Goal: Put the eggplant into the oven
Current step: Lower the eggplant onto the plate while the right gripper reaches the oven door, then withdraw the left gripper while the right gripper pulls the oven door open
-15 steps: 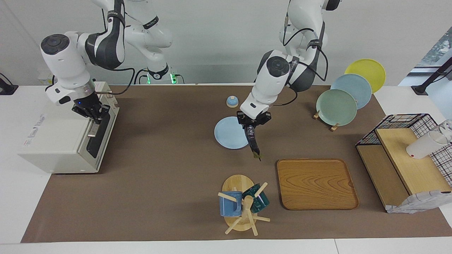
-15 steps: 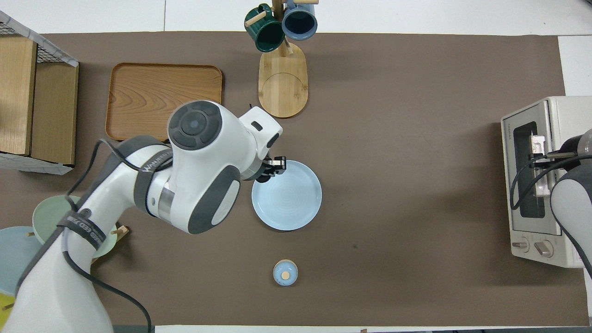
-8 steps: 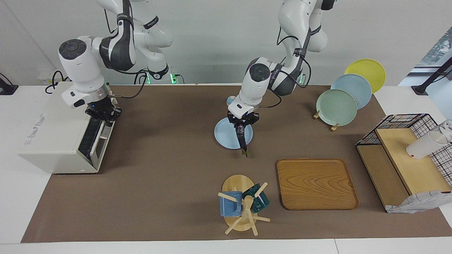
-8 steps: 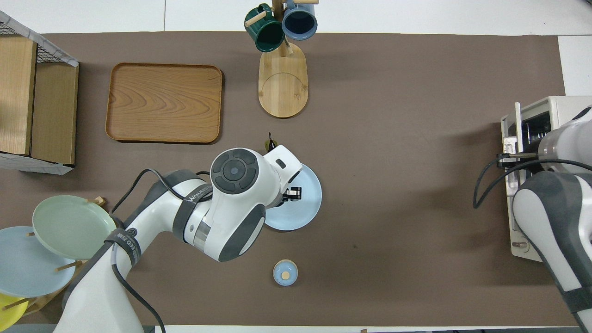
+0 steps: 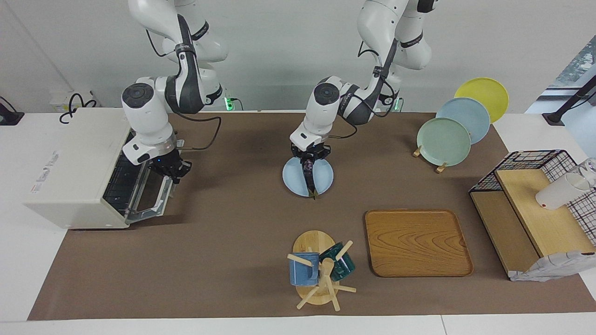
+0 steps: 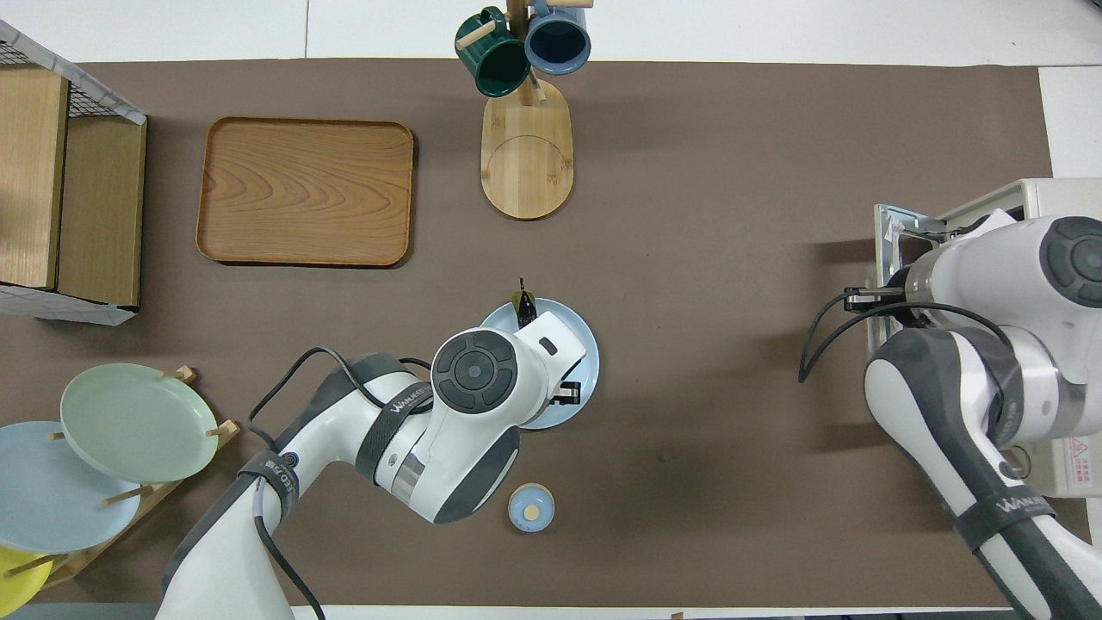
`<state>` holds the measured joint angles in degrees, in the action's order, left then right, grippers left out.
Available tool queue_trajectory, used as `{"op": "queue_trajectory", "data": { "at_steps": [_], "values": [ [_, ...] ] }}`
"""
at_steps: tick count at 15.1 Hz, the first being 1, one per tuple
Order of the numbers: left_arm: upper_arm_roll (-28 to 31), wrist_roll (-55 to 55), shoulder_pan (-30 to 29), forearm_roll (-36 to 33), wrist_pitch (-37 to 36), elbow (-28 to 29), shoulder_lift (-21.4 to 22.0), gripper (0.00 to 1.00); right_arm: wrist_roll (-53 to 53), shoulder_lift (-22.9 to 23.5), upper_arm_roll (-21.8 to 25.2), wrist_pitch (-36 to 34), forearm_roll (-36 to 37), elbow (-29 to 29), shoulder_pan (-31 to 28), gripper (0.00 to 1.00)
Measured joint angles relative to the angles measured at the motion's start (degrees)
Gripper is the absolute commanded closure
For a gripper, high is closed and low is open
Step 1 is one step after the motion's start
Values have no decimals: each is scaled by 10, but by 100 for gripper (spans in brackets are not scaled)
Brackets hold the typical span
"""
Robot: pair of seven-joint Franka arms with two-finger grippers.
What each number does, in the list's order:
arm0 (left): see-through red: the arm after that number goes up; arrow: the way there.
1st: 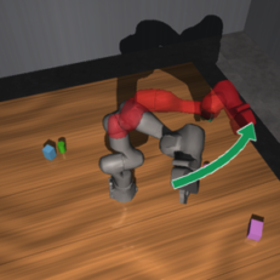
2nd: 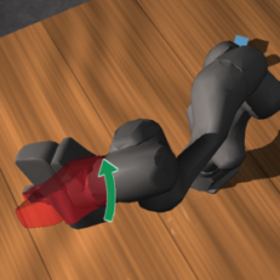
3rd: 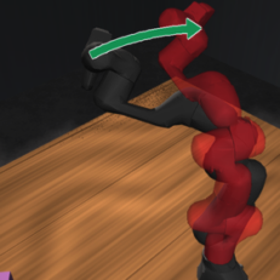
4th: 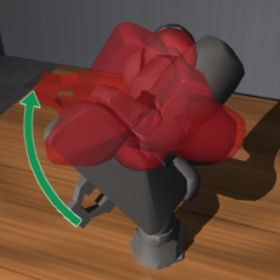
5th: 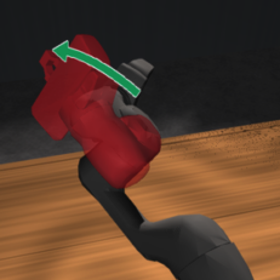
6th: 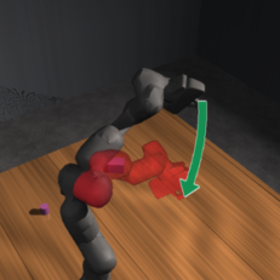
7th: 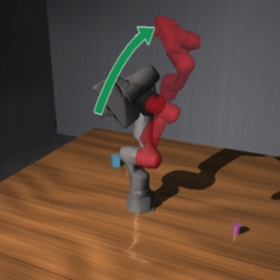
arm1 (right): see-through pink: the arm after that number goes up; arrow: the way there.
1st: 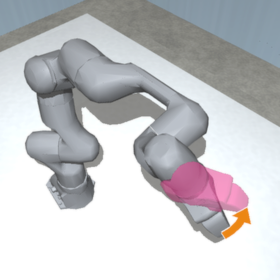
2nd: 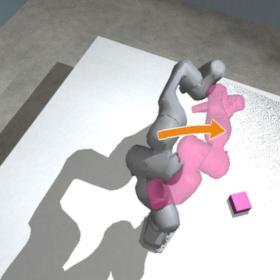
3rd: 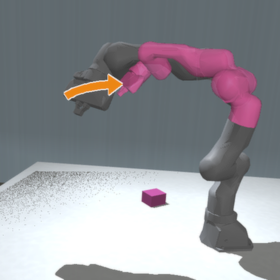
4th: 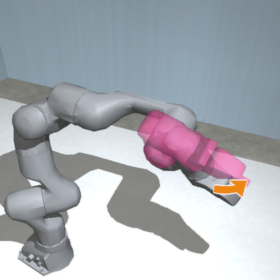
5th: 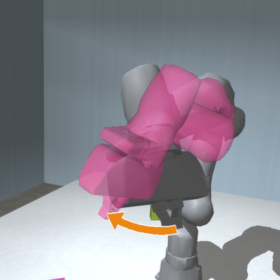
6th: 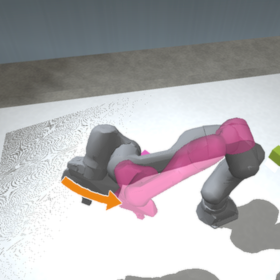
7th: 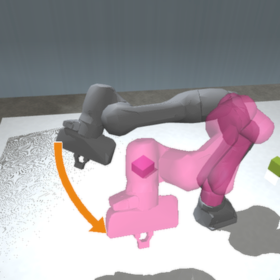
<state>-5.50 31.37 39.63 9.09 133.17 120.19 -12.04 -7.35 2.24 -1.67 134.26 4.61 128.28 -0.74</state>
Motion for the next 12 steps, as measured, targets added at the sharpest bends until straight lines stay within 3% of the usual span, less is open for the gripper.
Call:
{"op": "queue_trajectory", "data": {
  "at_steps": [6,12],
  "values": [
    [20,-13,-25,0,-33,-22,24,0,-1,41,-2,60,0,18,4,100],
    [28,-133,-190,-3,-215,-148,53,0,-18,45,-2,64,-7,17,5,100]
  ]
}}
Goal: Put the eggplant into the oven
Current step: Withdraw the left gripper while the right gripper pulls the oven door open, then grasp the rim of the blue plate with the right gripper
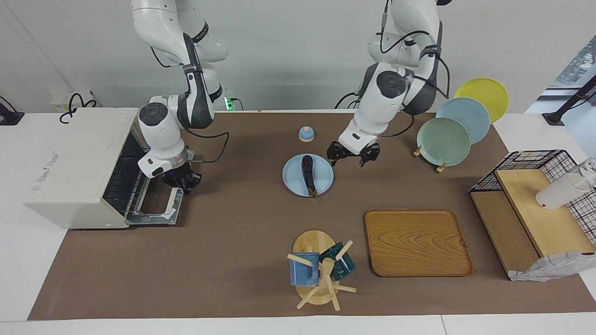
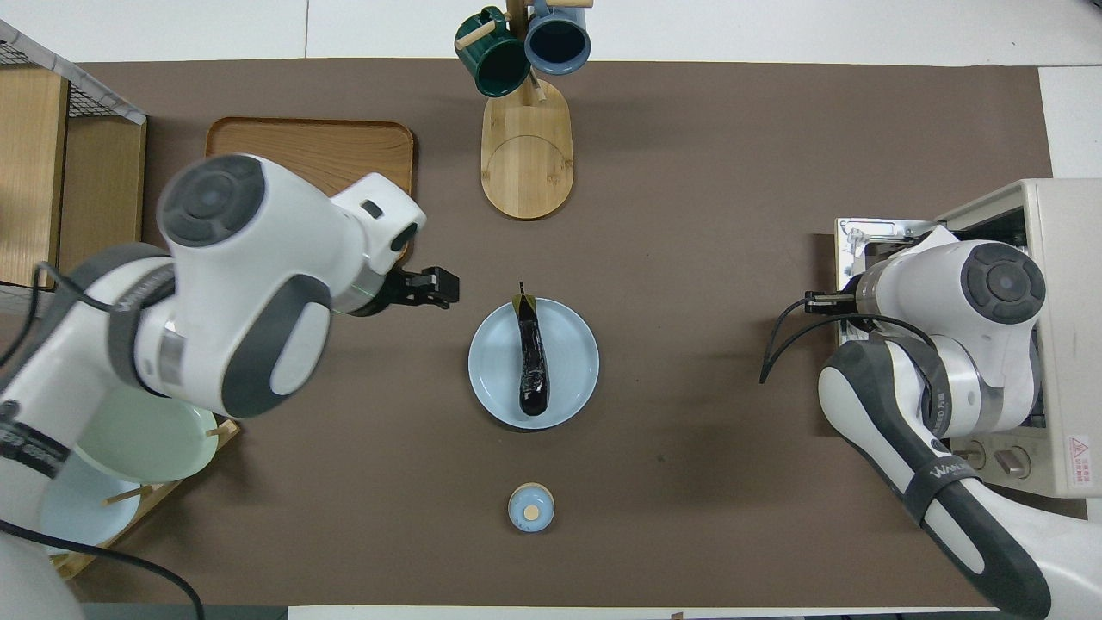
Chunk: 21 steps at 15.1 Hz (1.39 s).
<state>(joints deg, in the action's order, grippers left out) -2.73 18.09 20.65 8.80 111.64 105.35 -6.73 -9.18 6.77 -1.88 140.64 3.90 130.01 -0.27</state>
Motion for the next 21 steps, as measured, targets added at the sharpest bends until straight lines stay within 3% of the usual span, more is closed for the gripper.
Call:
{"op": "queue_trajectory", "data": {
  "at_steps": [5,6,8,9,13,17,21],
  "values": [
    [1,-88,-114,-29,-46,-50,2,0,-34,0,1,2,-6,-9,42,99],
    [1,-98,-126,-29,-54,-56,4,0,-69,0,1,2,-6,-13,67,86],
    [1,-110,-141,-38,-83,-73,11,0,-159,0,0,-15,-7,-31,136,72],
    [1,-113,-145,-50,-102,-83,17,0,-203,0,0,-39,-6,-50,175,66],
    [1,-114,-149,-64,-194,-131,37,0,-319,13,-1,-182,-6,-201,310,68],
    [0,-114,-150,-65,-229,-127,65,0,-429,82,-1,-214,-6,-354,404,63],
    [-2,-114,-149,-65,-228,-92,83,0,-510,196,0,-165,54,-416,470,57]
  ]
}}
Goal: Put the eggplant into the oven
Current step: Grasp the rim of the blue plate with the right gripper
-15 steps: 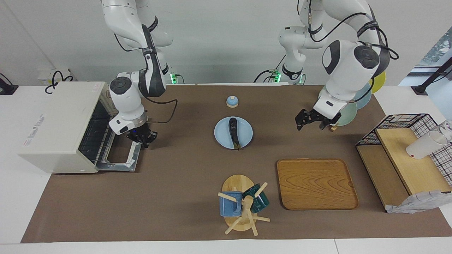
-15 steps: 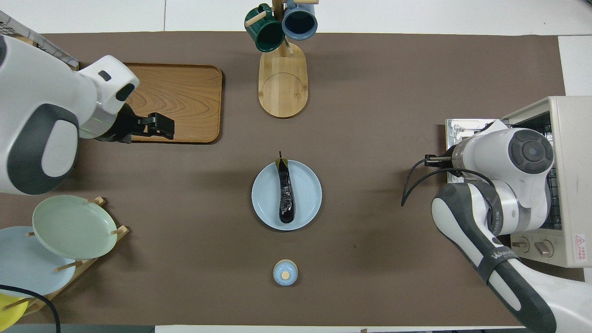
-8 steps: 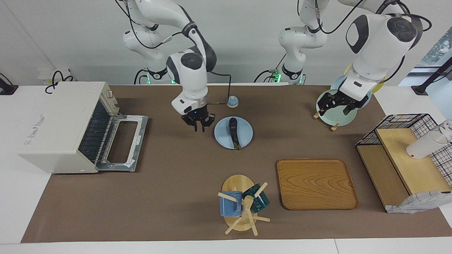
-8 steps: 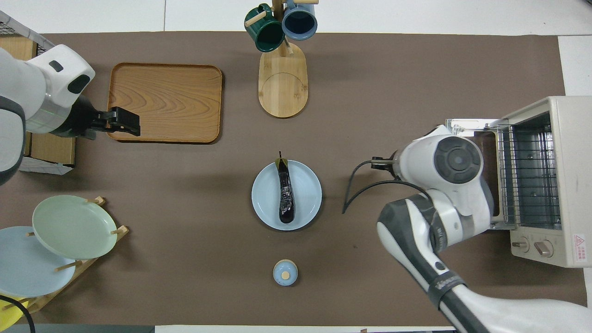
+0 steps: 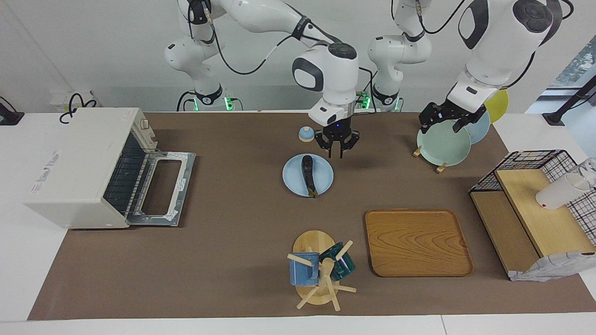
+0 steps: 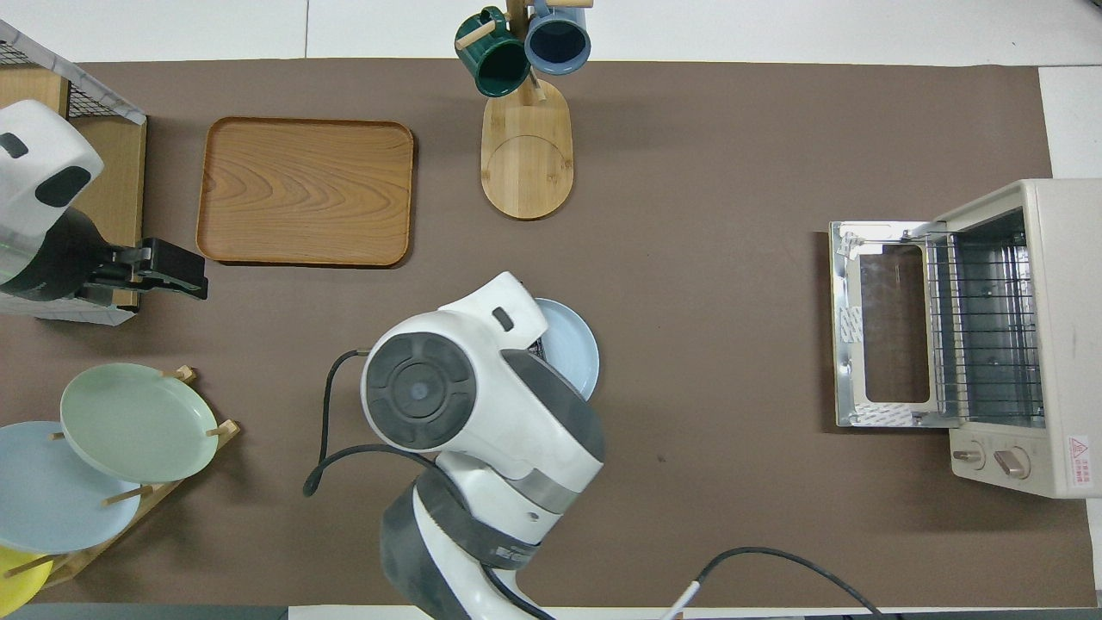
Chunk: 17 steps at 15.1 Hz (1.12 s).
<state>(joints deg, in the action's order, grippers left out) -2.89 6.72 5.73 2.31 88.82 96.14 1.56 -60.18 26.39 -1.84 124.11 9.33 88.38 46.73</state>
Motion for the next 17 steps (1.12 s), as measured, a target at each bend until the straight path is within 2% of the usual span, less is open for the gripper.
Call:
{"op": "queue_trajectory", "data": {
  "at_steps": [3,7,11,12,15,17],
  "values": [
    [0,0,0,0,8,4,2,0,-12,37,1,53,20,12,8,53],
    [0,0,0,0,12,4,5,0,-11,35,2,73,66,57,7,53],
    [0,0,0,0,12,3,9,0,3,25,5,145,70,119,3,56],
    [0,0,0,0,13,1,9,0,4,23,5,148,70,125,3,61],
    [1,0,0,0,11,-13,5,0,7,16,4,148,70,135,5,100],
    [2,0,-1,0,7,-25,2,0,7,12,4,148,70,141,5,100]
  ]
}}
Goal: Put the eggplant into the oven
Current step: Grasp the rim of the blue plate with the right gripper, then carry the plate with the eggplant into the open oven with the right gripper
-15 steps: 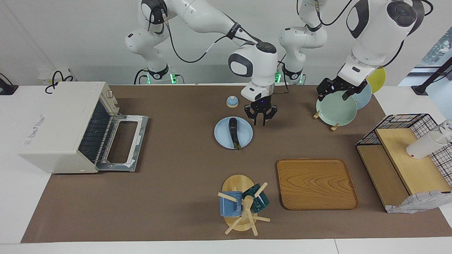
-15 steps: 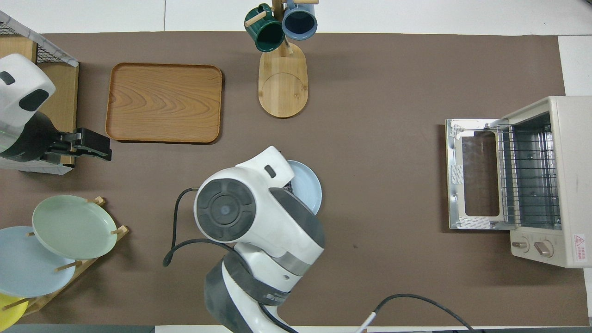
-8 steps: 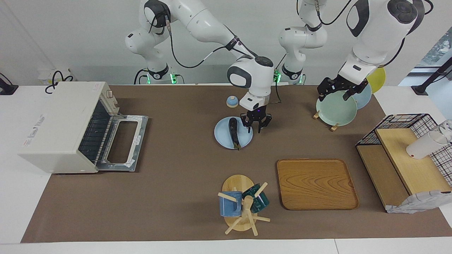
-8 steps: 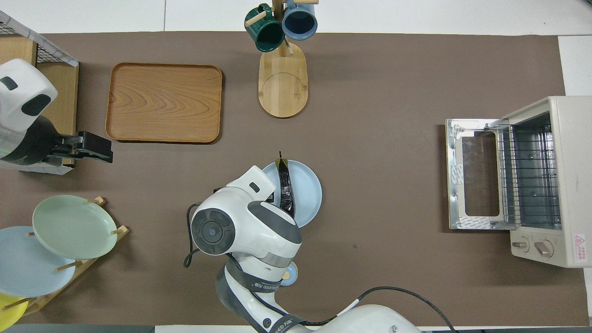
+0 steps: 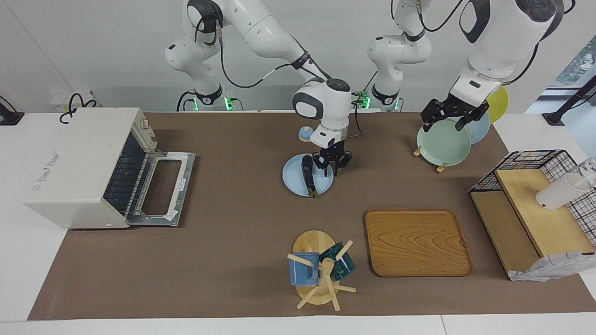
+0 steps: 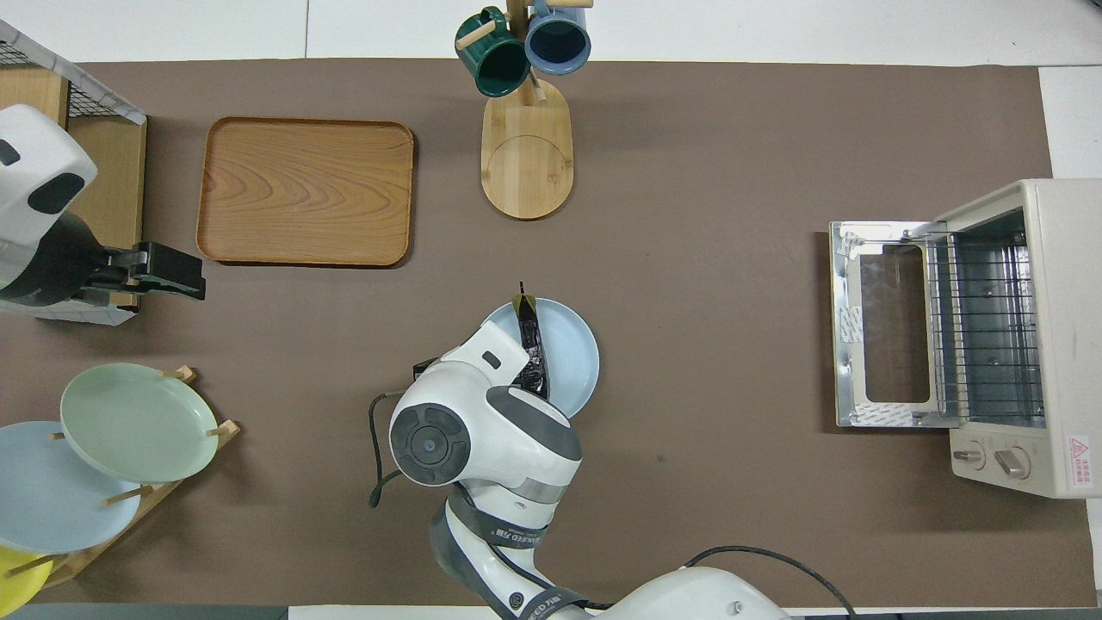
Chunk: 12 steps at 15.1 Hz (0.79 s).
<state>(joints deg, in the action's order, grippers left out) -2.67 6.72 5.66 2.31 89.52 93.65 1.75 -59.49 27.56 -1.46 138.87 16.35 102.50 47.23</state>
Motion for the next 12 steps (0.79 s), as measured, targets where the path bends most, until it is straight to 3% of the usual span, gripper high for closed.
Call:
{"op": "queue_trajectory", "data": {
  "at_steps": [4,9,12],
  "values": [
    [-3,0,-8,0,-6,-4,-1,0,5,-11,0,-24,11,2,2,100],
    [-5,0,-10,0,-9,-4,-2,0,48,-24,6,-183,66,-66,-4,100],
    [-5,0,-10,0,-14,-4,-2,0,138,-67,13,-227,67,-73,-65,100]
  ]
}}
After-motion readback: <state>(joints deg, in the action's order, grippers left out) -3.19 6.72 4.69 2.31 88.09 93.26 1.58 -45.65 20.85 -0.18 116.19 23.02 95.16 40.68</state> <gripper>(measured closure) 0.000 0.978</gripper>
